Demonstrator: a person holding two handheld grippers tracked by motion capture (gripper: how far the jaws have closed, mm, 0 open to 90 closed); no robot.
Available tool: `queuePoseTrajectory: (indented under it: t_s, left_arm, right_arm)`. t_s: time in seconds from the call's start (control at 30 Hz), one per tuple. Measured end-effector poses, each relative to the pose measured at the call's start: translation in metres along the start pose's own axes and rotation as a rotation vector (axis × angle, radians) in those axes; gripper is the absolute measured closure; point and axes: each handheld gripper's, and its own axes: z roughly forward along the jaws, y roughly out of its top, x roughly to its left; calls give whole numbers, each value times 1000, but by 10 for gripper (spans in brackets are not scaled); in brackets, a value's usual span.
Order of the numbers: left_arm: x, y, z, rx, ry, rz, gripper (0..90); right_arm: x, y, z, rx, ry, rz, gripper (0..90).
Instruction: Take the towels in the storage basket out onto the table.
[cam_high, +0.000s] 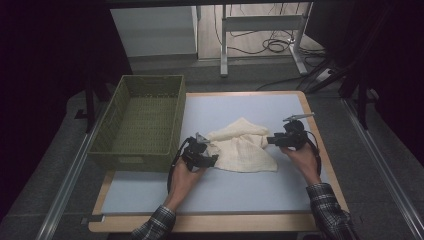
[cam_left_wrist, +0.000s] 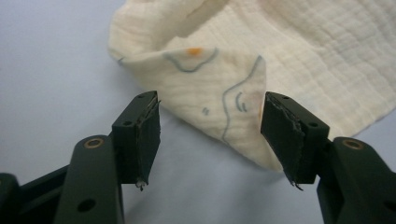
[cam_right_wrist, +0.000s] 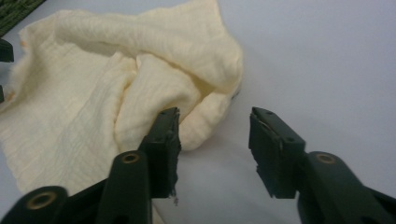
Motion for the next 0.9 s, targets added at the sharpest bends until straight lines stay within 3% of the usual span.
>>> queuePoseTrajectory:
  t_s: [0.1, 0.17, 0.2, 0.23, 0.27, 0.33, 0.43, 0.53, 0.57, 0.6, 0.63, 0.67, 0.7, 0.77, 0.9]
  left_arm:
    - [0, -1, 4, 7, 3, 0, 385]
    - [0, -1, 9, 23, 4, 9, 432]
    - [1, -2, 12, 18, -15, 10, 466]
    - [3, -2, 12, 7, -30, 1, 537]
    - [3, -2, 12, 7, -42, -1, 610]
    - [2, -1, 10, 12, -46, 13, 742]
    - [0, -1, 6, 7, -48, 18, 807]
    - [-1, 0, 5, 7, -48, 17, 766]
    - [-1, 0, 6, 17, -42, 16, 734]
    - [0, 1, 8, 20, -24, 14, 691]
    - [2, 1, 9, 16, -17, 4, 649]
    - [3, 1, 10, 13, -17, -8, 599]
    - [4, 1, 9, 8, -16, -16, 558]
    - [3, 0, 6, -2, -4, -3, 505]
    - [2, 0, -2, -24, 2, 3, 475]
  right_arm:
    - [-2, -5, 14, -8, 52, 36, 530]
    - [-2, -5, 23, 11, 21, 27, 674]
    - [-1, -5, 26, 9, 15, 22, 758]
    - [0, -4, 27, -1, 50, 19, 861]
    - [1, -3, 26, 1, 56, 8, 876]
    - [6, 4, 17, 2, 23, -34, 883]
    - [10, 21, -11, -23, -39, -79, 885]
    - [4, 51, -46, -53, -125, -104, 880]
    - [2, 58, -49, -52, -142, -102, 874]
    - [-2, 64, -50, -46, -161, -99, 835]
    - [-8, 72, -49, -39, -210, -99, 716]
    - [-12, 75, -47, -36, -249, -100, 676]
    - [-15, 77, -46, -29, -260, -95, 660]
    - [-17, 73, -45, -37, -232, -77, 633]
    - [-6, 48, -49, -18, -198, -116, 624]
